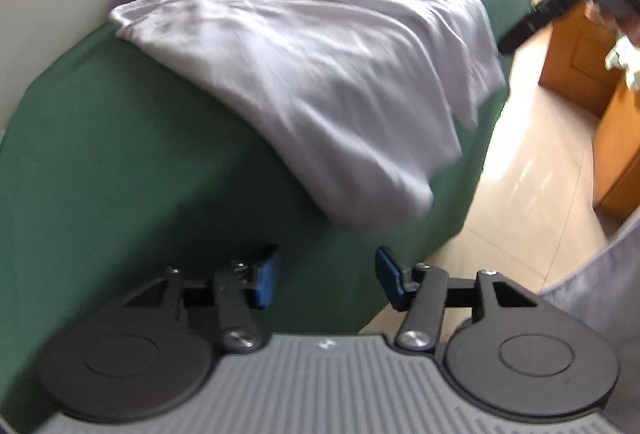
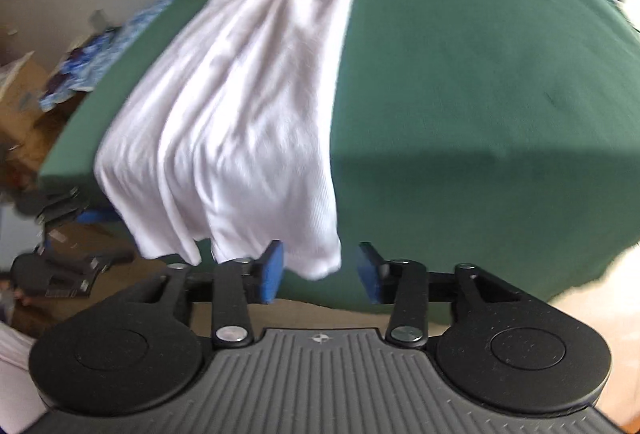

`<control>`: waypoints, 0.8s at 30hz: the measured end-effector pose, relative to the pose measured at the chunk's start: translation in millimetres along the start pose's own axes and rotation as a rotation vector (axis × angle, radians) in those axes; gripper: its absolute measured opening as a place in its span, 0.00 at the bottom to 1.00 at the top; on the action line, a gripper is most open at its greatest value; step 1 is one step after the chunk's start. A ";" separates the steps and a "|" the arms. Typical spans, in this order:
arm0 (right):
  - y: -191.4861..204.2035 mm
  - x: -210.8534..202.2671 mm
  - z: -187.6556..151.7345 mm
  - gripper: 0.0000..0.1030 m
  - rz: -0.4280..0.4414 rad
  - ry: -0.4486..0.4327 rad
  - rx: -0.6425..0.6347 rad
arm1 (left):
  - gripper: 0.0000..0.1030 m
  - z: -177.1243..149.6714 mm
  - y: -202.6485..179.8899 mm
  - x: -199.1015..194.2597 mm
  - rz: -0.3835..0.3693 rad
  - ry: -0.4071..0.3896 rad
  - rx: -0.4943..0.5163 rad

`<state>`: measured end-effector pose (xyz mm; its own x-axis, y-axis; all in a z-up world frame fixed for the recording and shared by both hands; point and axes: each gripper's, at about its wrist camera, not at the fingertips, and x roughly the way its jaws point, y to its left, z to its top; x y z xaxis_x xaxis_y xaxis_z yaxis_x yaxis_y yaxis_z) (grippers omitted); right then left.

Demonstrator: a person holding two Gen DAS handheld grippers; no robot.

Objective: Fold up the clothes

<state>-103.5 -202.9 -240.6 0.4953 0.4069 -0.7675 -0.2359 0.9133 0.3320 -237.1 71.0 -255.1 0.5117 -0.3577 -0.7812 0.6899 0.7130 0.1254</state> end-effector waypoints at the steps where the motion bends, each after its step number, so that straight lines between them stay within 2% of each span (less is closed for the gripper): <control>1: -1.3 2.1 0.0 0.45 0.025 0.006 -0.018 | 0.53 4.7 -1.3 0.4 -0.021 -0.004 -0.009; 3: -3.4 3.3 -2.9 0.45 0.068 0.011 -0.045 | 0.57 9.8 -5.9 2.8 -0.045 -0.001 -0.005; 7: -7.6 5.6 -8.5 0.45 0.153 0.020 -0.098 | 0.58 17.9 -16.1 13.0 -0.029 0.009 0.021; 8: -8.8 5.2 -10.3 0.42 0.174 0.024 -0.100 | 0.58 18.1 -18.9 14.3 -0.017 0.011 0.014; 9: -10.2 3.5 -12.8 0.30 0.192 0.030 -0.089 | 0.54 18.7 -21.1 15.9 -0.006 0.014 0.006; 11: -8.4 1.7 -20.7 0.11 0.217 0.050 -0.109 | 0.31 19.5 -24.3 19.8 0.002 0.036 -0.020; 12: -7.6 -0.7 -26.3 0.11 0.236 0.055 -0.106 | 0.15 18.3 -26.7 20.8 0.007 0.050 -0.034; 15: -5.1 -7.9 -43.0 0.12 0.293 0.071 -0.097 | 0.09 12.4 -33.8 20.2 0.004 0.069 -0.052; 16: -5.9 -10.2 -47.0 0.13 0.299 0.075 -0.089 | 0.11 10.7 -36.0 20.8 0.004 0.085 -0.052; 17: -8.6 -12.2 -49.1 0.19 0.291 0.076 -0.075 | 0.12 9.2 -37.7 21.8 0.001 0.103 -0.053; 18: -11.0 -11.8 -50.7 0.38 0.281 0.099 -0.070 | 0.19 8.2 -38.0 21.6 -0.001 0.114 -0.054; 19: -13.2 -8.4 -51.6 0.46 0.267 0.149 -0.075 | 0.28 7.5 -37.6 20.8 -0.002 0.123 -0.056; 20: -14.6 -8.3 -52.2 0.44 0.254 0.170 -0.088 | 0.30 7.5 -36.4 19.8 0.002 0.127 -0.054; 21: -15.1 -12.5 -52.3 0.41 0.242 0.157 -0.109 | 0.34 8.3 -33.9 18.7 0.011 0.128 -0.051; 24: -15.9 -22.2 -48.1 0.42 0.237 0.107 -0.149 | 0.44 14.1 -23.3 17.8 0.019 0.124 -0.048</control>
